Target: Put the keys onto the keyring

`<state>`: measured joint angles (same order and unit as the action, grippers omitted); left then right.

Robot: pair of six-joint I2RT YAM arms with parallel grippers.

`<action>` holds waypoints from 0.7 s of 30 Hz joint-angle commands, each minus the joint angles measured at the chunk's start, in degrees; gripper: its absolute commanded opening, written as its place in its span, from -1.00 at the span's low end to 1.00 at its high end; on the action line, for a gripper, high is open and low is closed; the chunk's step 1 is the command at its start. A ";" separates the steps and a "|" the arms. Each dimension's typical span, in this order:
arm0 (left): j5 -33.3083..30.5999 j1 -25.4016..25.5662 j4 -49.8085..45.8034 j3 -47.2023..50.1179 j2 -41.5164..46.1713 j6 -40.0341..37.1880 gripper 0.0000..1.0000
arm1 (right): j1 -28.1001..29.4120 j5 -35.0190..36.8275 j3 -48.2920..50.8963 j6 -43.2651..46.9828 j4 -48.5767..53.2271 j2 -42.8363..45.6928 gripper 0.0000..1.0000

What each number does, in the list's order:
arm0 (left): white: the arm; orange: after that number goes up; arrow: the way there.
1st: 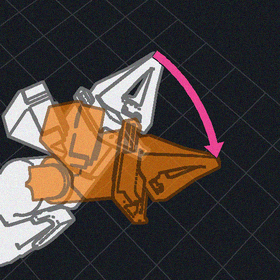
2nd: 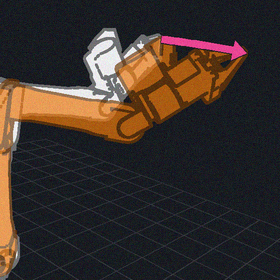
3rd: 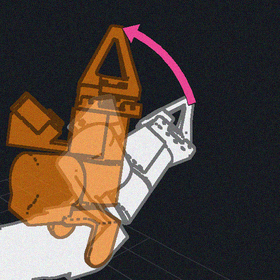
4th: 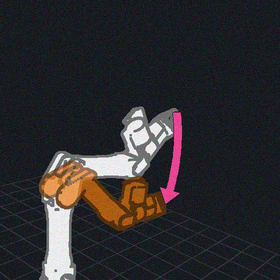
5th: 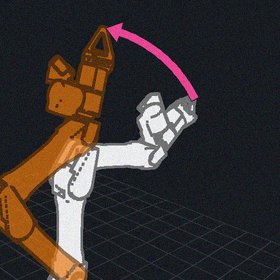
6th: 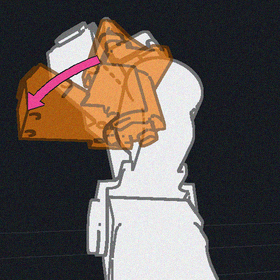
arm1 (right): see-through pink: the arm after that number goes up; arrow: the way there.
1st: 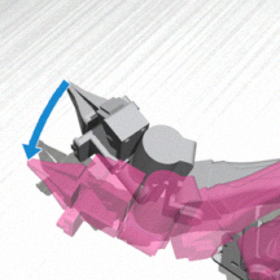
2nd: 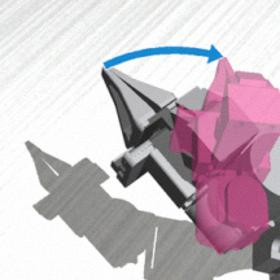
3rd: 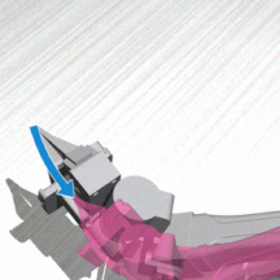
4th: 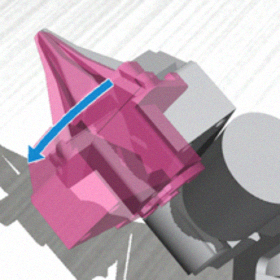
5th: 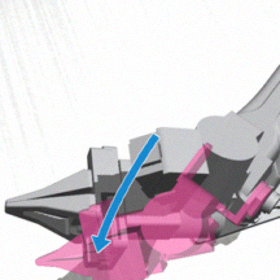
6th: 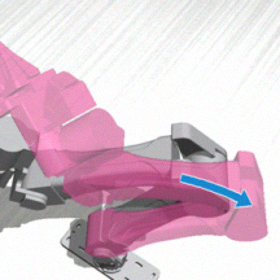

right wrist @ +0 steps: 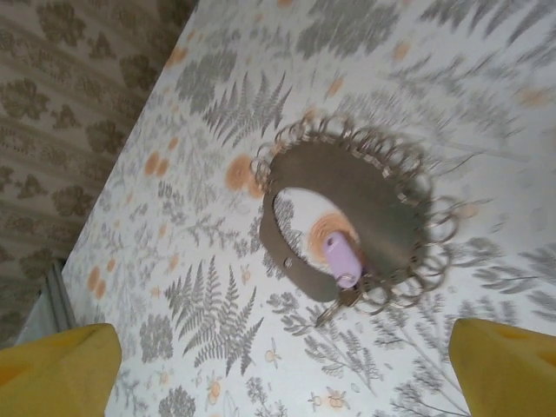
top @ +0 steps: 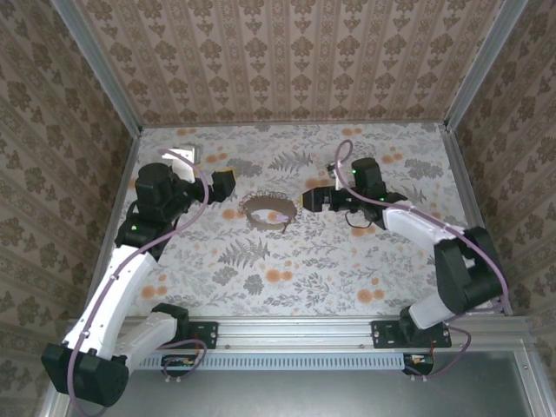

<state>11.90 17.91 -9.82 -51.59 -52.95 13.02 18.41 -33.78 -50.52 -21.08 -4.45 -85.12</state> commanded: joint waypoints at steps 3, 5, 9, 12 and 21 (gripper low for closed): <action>-19.69 -0.81 11.42 11.43 5.29 -5.85 1.00 | -3.49 17.26 3.75 0.73 2.50 10.33 0.99; -22.80 -1.28 19.36 17.09 6.76 -9.29 1.00 | -4.93 24.55 5.59 0.61 1.96 13.20 1.00; -26.32 -3.53 23.68 21.13 3.97 -13.08 1.00 | -7.07 41.59 12.51 0.44 -6.12 17.61 0.99; -27.81 -6.12 25.43 22.51 -0.56 -14.07 1.00 | -7.53 55.58 19.00 3.77 -16.69 18.11 0.99; -31.41 -10.16 41.32 29.18 -16.60 -13.32 1.00 | -9.35 67.61 21.31 14.11 -22.58 6.48 0.99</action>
<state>-17.26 8.08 23.31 -23.79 -67.00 1.17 9.72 26.83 -31.29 -11.25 -20.34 -75.64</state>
